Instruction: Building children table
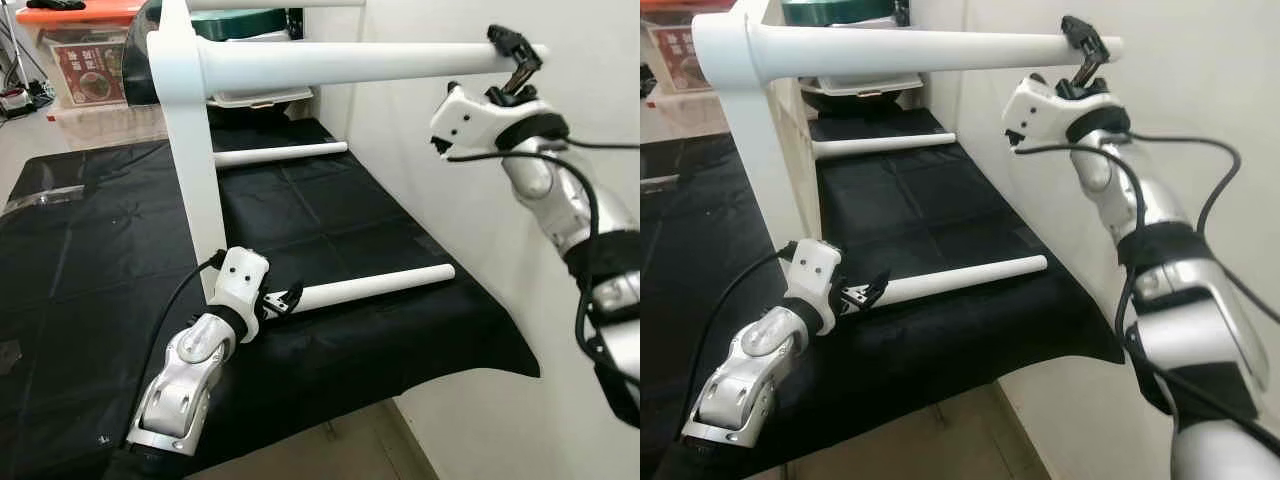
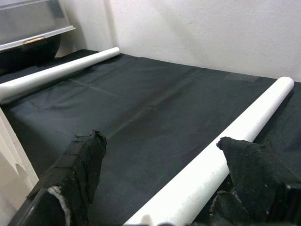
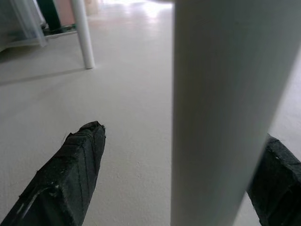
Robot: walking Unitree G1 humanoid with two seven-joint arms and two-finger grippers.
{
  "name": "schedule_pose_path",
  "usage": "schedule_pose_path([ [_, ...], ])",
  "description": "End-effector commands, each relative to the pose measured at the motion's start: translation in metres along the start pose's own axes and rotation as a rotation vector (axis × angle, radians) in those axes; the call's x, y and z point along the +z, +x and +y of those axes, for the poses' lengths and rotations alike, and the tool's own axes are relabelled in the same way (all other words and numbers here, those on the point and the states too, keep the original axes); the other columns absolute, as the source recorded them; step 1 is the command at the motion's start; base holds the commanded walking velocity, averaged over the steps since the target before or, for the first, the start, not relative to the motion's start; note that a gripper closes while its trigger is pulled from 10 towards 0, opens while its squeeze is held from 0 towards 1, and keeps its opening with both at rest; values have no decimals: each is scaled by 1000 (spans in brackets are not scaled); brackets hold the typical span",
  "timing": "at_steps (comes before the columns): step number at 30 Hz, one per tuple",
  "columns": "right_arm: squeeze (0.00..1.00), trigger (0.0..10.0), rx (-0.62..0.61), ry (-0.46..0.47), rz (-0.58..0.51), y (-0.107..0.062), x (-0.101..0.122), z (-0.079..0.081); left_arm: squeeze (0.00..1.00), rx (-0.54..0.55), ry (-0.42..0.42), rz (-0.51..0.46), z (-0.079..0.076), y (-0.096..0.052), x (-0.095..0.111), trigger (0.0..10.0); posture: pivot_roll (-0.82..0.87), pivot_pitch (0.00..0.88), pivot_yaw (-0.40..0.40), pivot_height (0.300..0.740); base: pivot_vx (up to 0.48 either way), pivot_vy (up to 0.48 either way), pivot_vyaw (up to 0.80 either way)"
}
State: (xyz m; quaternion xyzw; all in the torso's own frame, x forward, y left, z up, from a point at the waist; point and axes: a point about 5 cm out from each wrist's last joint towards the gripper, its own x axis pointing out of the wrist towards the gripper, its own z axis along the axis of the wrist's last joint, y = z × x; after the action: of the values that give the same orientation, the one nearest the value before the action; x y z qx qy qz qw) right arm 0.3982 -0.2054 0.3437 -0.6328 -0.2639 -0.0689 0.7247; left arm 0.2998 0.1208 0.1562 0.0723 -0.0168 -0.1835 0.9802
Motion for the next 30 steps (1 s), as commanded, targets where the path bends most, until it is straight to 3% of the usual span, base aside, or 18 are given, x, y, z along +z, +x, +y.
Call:
schedule_pose_path([
  [1, 0, 10000, 10, -6, -16, 4, 3, 0, 0, 31, 2, 28, 4, 0, -6, 10000, -11, 0, -32, 740, 0, 0, 0],
  [3, 0, 10000, 16, -4, -17, 5, 3, 0, 0, 34, 1, 29, 4, 1, -6, 10000, -10, 0, -33, 740, 0, 0, 0],
  [4, 0, 8745, 21, 8, -22, 6, 4, 1, 0, 38, 1, 31, 4, 1, -7, 10000, -11, 0, -33, 740, 0, 0, 0],
  [6, 0, 8745, 25, 16, -25, 6, 5, 1, 0, 41, 0, 33, 4, 1, -7, 10000, -11, 0, -33, 740, 0, 0, 0],
  [7, 0, 3059, 29, 29, -34, 7, 6, 1, 0, 48, 4, 40, 5, 1, -8, 10000, -13, 0, -31, 740, 0, 0, 0],
  [8, 0, 0, 41, 42, -47, 7, 8, 2, 0, 70, 11, 58, 7, 2, -10, 10000, -16, 0, -30, 740, 0, 0, 0],
  [13, 0, 0, 62, 58, -70, 6, 11, 5, 0, 117, 0, 101, 12, 6, -15, 10000, -17, 0, -31, 740, 0, 0, 0],
  [17, 0, 0, 89, 89, -74, 4, 10, 10, 0, 162, -62, 132, 21, 12, -16, 10000, -19, 0, -31, 740, 0, 0, 0],
  [25, 0, 0, 135, 172, -19, 0, 1, 17, 0, 257, -91, 182, 39, 12, -21, 10000, -24, 0, -26, 740, 0, 0, 0],
  [29, 0, 0, 150, 197, 6, -2, -3, 20, 0, 296, -41, 161, 58, 8, -10, 10000, -11, 0, -28, 740, 0, 0, 0],
  [30, 0, 0, 155, 225, 33, -2, -5, 22, 0, 323, 10, 137, 77, 3, 3, 10000, 1, 0, -30, 740, 0, 0, 0],
])
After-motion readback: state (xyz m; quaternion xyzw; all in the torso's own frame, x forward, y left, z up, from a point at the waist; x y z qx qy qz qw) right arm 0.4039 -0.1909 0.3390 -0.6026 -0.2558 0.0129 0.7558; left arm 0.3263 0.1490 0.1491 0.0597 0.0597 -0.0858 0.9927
